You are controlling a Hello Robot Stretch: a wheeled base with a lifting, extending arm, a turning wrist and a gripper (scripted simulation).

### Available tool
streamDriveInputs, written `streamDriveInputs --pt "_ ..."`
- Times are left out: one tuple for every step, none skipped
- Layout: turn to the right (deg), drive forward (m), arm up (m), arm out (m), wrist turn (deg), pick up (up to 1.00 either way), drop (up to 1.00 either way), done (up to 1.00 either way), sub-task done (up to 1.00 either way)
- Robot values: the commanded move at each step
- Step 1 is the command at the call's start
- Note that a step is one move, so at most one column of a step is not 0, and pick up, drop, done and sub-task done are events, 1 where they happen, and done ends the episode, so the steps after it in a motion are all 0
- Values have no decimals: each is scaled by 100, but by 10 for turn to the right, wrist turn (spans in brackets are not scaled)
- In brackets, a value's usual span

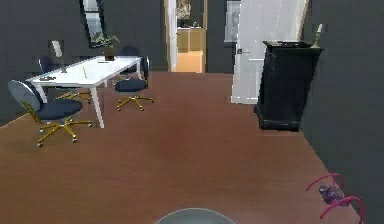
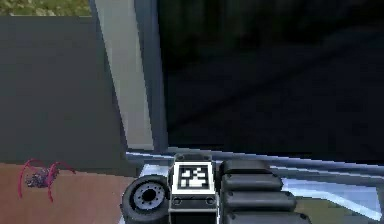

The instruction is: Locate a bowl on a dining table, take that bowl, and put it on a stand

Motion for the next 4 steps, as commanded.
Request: streamDriveInputs --pt "300 0 0 0 0 0 0 0 0" --pt "0 0 0 38 0 0 0 0 0" --pt "0 0 0 0 450 0 0 0 0" --pt "0 0 0 0 450 0 0 0 0"
